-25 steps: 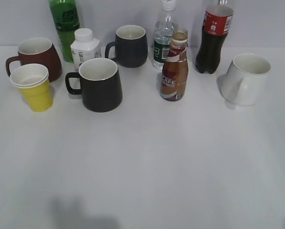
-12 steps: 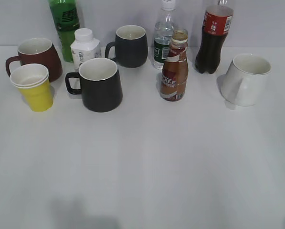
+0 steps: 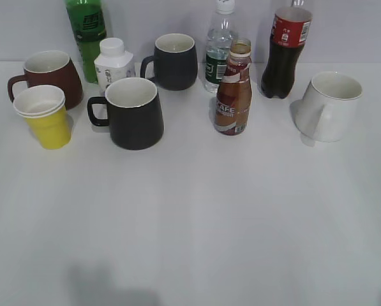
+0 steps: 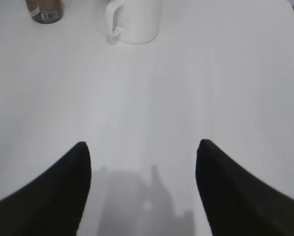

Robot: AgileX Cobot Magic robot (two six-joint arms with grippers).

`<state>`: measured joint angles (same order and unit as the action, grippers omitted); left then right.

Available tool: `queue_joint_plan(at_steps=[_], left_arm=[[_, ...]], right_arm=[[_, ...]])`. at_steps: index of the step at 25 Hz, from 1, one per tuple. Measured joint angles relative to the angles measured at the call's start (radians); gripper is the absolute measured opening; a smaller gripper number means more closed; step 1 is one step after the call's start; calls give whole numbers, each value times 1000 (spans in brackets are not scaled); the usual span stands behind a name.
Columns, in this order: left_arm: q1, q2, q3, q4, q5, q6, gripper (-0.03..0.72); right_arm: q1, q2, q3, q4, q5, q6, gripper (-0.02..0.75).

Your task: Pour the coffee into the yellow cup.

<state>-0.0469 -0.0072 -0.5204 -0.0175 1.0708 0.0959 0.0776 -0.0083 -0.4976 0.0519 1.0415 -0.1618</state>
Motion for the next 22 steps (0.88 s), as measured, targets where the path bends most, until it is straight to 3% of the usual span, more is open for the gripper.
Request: queue_joint_plan(at_steps=[15,22], left_arm=[[-1,4,-14,-21,-38,0,211],[-2,183,38,-48,-418,0,218]], right_arm=[[0,18,-8,8,-9,0,501],[0,146,10,144,-358,0,501]])
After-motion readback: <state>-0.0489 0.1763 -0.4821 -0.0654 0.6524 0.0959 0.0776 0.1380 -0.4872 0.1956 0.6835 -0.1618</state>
